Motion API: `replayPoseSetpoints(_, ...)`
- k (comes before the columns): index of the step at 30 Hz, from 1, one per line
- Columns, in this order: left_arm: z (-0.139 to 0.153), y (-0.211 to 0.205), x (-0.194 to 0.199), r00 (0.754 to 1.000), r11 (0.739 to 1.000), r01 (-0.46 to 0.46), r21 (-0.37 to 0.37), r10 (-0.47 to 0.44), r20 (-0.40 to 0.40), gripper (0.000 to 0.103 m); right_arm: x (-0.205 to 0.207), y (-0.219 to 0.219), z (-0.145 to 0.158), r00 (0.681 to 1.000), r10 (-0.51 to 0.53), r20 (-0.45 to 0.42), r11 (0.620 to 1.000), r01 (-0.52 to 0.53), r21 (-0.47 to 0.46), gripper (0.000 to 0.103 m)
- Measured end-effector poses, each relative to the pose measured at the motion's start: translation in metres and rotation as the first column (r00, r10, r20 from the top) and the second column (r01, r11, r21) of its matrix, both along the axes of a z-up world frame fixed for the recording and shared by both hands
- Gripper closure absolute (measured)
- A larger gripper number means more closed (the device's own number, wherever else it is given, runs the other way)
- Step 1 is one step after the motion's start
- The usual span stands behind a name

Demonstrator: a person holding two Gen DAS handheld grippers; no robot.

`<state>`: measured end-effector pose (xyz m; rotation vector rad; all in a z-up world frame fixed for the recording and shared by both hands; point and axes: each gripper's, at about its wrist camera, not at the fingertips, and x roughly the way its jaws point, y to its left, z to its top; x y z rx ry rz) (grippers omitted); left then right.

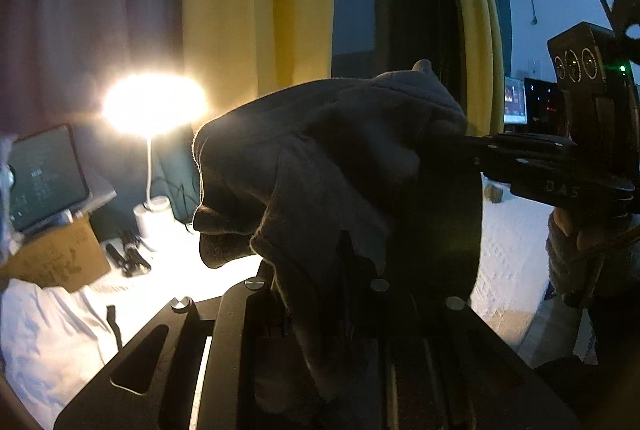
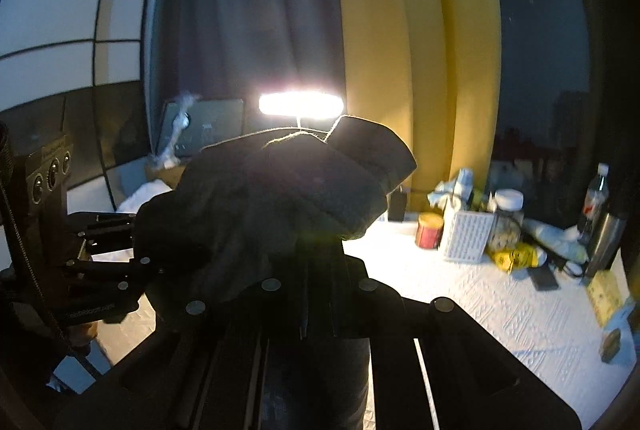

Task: Fold small clothes
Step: 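Raise the held shirt end high with both tools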

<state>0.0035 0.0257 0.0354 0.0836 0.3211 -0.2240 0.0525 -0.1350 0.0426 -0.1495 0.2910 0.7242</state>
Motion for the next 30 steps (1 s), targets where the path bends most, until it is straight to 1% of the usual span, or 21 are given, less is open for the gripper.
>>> replayPoseSetpoints(6,0.018,0.004,-0.024,0.998,1.000,-0.020,0.014,0.019,0.067,0.087,-0.022,-0.002,0.024,0.997,0.063,0.048,0.996,-0.066,0.056,0.094)
replayPoseSetpoints(11,0.031,0.013,-0.043,0.992,0.999,-0.047,0.017,0.044,0.121,0.087,-0.040,0.003,0.039,0.990,0.096,0.104,0.992,-0.103,0.073,0.094)
replayPoseSetpoints(16,0.040,0.030,-0.056,0.980,0.996,-0.093,0.013,0.089,0.177,0.088,-0.052,0.014,0.052,0.978,0.135,0.158,0.986,-0.149,0.080,0.094)
replayPoseSetpoints(25,0.045,0.065,-0.078,0.958,0.980,-0.198,0.029,0.187,0.215,0.088,-0.068,0.048,0.062,0.952,0.228,0.202,0.965,-0.249,0.082,0.094)
replayPoseSetpoints(28,0.044,0.079,-0.084,0.951,0.971,-0.236,0.027,0.225,0.214,0.088,-0.079,0.063,0.062,0.942,0.236,0.237,0.965,-0.257,0.059,0.094)
replayPoseSetpoints(30,0.042,0.089,-0.090,0.946,0.965,-0.260,0.026,0.249,0.208,0.088,-0.084,0.072,0.061,0.934,0.267,0.238,0.956,-0.287,0.054,0.094)
